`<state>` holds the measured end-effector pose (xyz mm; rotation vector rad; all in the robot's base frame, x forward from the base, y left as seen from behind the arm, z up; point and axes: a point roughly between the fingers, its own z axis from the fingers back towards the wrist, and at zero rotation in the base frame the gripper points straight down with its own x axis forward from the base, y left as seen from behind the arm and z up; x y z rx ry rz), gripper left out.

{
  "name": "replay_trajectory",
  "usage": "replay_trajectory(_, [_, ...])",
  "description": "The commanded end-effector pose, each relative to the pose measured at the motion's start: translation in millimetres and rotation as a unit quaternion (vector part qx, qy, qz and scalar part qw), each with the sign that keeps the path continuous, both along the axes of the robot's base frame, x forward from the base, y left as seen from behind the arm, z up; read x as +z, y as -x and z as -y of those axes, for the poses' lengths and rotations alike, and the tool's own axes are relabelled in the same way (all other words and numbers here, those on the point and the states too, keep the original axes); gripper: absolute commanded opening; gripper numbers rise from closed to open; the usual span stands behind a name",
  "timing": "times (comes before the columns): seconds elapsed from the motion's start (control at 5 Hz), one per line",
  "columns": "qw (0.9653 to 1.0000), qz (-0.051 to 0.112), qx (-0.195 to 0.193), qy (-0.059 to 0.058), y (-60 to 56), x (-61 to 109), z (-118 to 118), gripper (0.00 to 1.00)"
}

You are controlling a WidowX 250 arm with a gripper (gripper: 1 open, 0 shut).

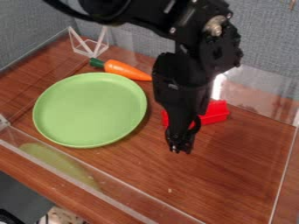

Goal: Put the carrot on the right side

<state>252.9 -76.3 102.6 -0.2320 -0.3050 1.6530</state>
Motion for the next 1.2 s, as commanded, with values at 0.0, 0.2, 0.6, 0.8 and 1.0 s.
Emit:
replay_trajectory(0.0, [0.9969,0.007,-0.079,0.000,-9.3,5.6,-33.7,1.00])
replay_trajectory(0.2, [0.9869,-0.002,-0.161,-0.012,-20.7,0.8,-80.3,1.00])
replay_trajectory(0.6, [0.9908,0.003,-0.134,-0.019,-66.9,3.9,-123.6,1.00])
replay_trajectory(0.8, [0.9876,0.007,-0.156,-0.022,-93.6,-6.3,-135.2,1.00])
replay_trajectory(1.0, [0.9827,0.013,-0.183,-0.023,-118.1,-17.0,-145.0,1.00])
